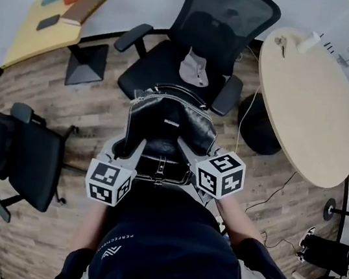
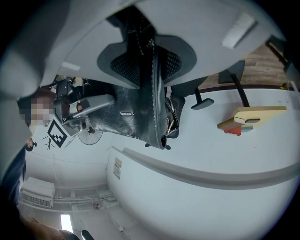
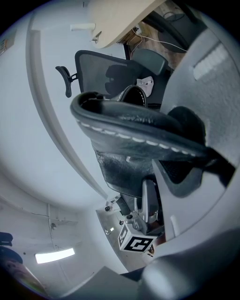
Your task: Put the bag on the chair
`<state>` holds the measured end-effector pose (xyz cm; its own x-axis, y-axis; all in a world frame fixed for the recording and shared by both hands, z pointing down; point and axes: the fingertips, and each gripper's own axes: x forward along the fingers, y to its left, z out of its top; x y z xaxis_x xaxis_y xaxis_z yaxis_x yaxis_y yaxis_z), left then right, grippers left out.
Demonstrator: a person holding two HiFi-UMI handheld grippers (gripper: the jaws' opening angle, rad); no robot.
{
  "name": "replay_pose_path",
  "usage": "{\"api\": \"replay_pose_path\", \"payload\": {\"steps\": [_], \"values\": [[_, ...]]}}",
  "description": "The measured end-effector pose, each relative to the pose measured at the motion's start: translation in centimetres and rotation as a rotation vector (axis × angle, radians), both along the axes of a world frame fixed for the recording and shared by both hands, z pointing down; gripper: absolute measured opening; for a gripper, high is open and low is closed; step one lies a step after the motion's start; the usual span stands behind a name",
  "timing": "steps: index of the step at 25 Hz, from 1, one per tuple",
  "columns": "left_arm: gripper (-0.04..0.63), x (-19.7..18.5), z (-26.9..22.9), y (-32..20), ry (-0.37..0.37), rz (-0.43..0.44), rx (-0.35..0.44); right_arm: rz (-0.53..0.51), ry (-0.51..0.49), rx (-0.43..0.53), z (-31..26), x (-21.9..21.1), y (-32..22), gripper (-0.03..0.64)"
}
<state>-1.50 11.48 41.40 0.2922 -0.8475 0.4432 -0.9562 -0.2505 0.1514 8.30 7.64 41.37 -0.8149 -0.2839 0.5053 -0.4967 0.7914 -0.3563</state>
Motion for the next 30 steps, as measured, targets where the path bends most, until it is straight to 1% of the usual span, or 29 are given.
{"api": "replay_pose_path", "payload": {"steps": [4, 7, 14, 19, 25, 30], "values": [[0.123, -0.7, 0.6, -2.1, 0.004, 0.024, 0.0, 0.028, 0.01, 0.001, 0.6, -0.6, -1.8, 0.038], [0.121, -1.6, 1.2, -4.5, 0.007, 0.058, -0.002, 0.064, 0.015, 0.005, 1.1, -1.4, -3.9, 0.038], [0.123, -4.0, 2.3, -12.0, 0.003, 0.154, -0.033, 0.172, 0.013, -0.022, 2.3, -3.4, -10.3, 0.039], [0.123, -5.6, 3.1, -17.4, 0.012, 0.219, -0.056, 0.227, 0.017, -0.046, 3.1, -5.0, -15.1, 0.04], [0.123, -8.0, 4.8, -23.0, 0.018, 0.264, -0.089, 0.268, 0.029, -0.074, 4.7, -7.3, -20.3, 0.04], [0.123, -9.7, 6.2, -26.7, 0.031, 0.277, -0.102, 0.282, 0.069, -0.068, 5.8, -9.0, -23.8, 0.04]]}}
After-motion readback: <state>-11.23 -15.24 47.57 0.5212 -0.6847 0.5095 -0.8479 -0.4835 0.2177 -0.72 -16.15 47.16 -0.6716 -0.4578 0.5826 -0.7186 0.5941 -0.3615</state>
